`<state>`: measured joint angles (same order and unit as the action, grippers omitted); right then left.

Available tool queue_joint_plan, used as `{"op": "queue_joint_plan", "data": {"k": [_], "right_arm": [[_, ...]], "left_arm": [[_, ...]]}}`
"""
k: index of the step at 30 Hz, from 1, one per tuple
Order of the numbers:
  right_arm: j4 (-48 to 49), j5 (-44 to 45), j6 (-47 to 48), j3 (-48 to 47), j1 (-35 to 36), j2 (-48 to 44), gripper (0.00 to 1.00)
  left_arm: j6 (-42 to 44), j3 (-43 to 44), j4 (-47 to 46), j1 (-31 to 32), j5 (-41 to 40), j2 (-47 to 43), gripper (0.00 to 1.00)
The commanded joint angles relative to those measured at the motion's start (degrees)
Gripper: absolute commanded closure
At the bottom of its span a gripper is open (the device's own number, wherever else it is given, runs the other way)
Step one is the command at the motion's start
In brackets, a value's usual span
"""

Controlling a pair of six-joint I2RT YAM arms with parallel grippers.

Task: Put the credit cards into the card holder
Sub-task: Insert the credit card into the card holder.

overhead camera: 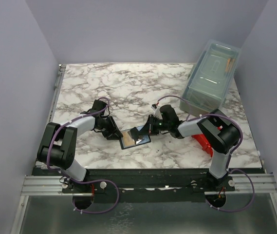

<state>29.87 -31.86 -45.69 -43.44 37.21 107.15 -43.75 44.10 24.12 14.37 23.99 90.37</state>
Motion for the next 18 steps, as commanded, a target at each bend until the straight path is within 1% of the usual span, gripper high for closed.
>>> {"op": "queue_joint_plan", "data": {"k": [1, 11, 15, 18], "right_arm": [[3.8, 5.1, -1.0, 0.2, 1.3, 1.6, 1.00], [10.4, 10.0, -3.6, 3.6, 3.2, 1.9, 1.00], [13.1, 10.7, -5.4, 5.1, 4.2, 2.5, 1.00], [13.5, 11.6, -6.3, 5.9, 4.7, 2.4, 1.00]], "left_arm": [[0.6, -4.3, -0.1, 0.7, -6.1, 2.4, 0.65], [-0.2, -5.3, -0.8, 0.7, -5.6, 1.7, 0.66], [-1.1, -5.9, -1.2, 0.7, -5.5, 0.6, 0.66], [-2.1, -6.7, -1.5, 0.7, -5.8, -1.1, 0.62]]}}
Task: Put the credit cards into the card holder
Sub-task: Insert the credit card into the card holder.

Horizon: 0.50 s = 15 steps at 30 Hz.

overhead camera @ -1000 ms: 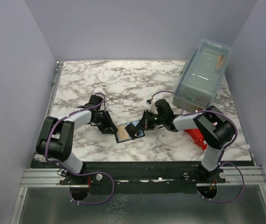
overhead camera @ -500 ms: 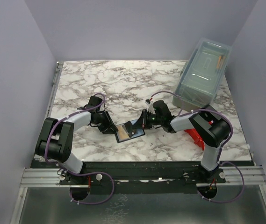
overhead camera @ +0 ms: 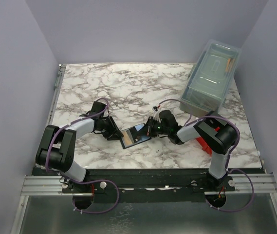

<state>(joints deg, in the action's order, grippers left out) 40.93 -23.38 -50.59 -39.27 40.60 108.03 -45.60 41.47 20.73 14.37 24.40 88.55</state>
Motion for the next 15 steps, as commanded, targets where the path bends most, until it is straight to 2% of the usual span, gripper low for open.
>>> {"op": "queue_joint_plan", "data": {"k": [1, 7, 13, 15], "right_arm": [[2.2, 3.3, -1.1, 1.8, 1.3, 1.5, 1.00], [-11.0, 5.5, 3.5, -2.1, 1.6, -0.1, 0.86], [-20.6, 6.0, 7.9, -5.4, 2.2, -0.2, 0.73], [-22.6, 6.4, 9.2, -6.8, 3.0, 0.3, 0.73]], "left_arm": [[-0.7, -4.1, 1.8, 0.7, -6.3, 0.0, 0.60], [-2.0, -5.0, 2.0, 0.6, -8.3, -4.5, 0.51], [-2.2, -5.4, 1.5, 0.6, -7.8, -3.6, 0.63], [-2.2, -5.7, 0.6, 0.6, -6.9, -2.8, 0.66]]}}
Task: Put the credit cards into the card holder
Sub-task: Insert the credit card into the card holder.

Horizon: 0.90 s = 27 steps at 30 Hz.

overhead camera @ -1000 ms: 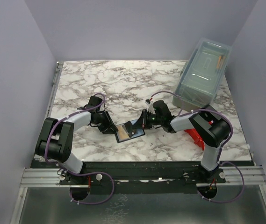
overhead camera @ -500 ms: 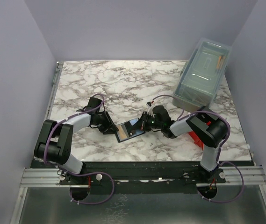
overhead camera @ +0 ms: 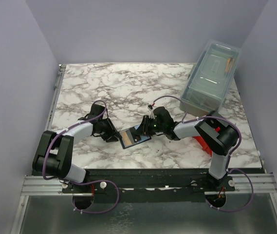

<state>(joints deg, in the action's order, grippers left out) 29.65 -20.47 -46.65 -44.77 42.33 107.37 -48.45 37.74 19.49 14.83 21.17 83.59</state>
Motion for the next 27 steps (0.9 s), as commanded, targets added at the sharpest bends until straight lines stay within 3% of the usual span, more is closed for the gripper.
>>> {"op": "queue_joint_plan", "data": {"k": [1, 10, 13, 20, 27], "right_arm": [[-12.3, 4.0, 6.0, -2.2, 2.1, 1.3, 0.74], [-14.9, 4.4, 6.6, -7.2, 6.7, 1.8, 0.77], [-18.1, 7.5, 6.8, -7.0, 6.6, -0.2, 0.75], [-22.0, 9.8, 7.7, -6.8, 6.6, -3.4, 0.59], [-18.8, 6.3, 7.5, -6.9, 6.7, -1.1, 0.60]], "left_arm": [[0.7, -2.0, 1.3, 0.1, -2.9, 2.5, 0.68], [0.3, -2.5, -0.8, 0.1, -0.4, 2.7, 0.80], [0.5, -2.6, -0.8, 0.1, -0.3, 2.0, 0.80], [0.9, -2.7, -0.7, 0.1, -0.3, 2.0, 0.80], [1.0, -2.8, -0.8, 0.1, 0.1, 2.1, 0.80]]}}
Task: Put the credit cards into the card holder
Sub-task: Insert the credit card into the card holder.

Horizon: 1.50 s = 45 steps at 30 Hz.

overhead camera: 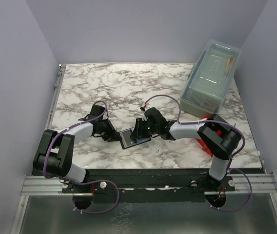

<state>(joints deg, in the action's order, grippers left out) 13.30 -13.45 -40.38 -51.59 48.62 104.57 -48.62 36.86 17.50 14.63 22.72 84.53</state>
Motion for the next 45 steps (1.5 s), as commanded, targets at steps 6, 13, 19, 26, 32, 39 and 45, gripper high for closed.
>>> {"op": "queue_joint_plan", "data": {"k": [6, 13, 19, 26, 32, 39, 45], "right_arm": [[0.5, -5.5, 2.0, -2.8, 1.8, 3.4, 0.70], [3.8, -5.0, 0.2, 0.2, 2.3, 0.8, 0.71], [-8.2, 1.7, 2.3, -3.5, 2.3, -0.6, 0.63], [-8.6, 2.3, 1.2, -1.6, 2.3, -1.2, 0.60], [-4.0, -1.1, -0.1, -1.7, 2.3, 0.3, 0.69], [-13.9, 5.0, 0.3, -4.1, 2.3, -1.9, 0.63], [-16.9, 7.8, -1.3, -1.9, 2.3, -4.8, 0.59]], "left_arm": [[1.1, -1.8, 1.1, 0.3, -1.1, 1.0, 0.81], [1.2, -1.6, 1.0, 0.3, -1.0, 0.8, 0.82], [1.8, -1.1, 1.1, 0.2, -0.7, 0.5, 0.77], [3.3, -1.1, 2.2, -1.2, 0.0, -1.7, 0.64], [2.8, -0.6, 4.3, -2.6, 1.1, -4.4, 0.61], [1.4, -3.4, -1.5, -3.7, 7.5, -5.6, 0.45], [0.4, -5.4, -6.7, -3.7, 12.8, -2.5, 0.37]]}}
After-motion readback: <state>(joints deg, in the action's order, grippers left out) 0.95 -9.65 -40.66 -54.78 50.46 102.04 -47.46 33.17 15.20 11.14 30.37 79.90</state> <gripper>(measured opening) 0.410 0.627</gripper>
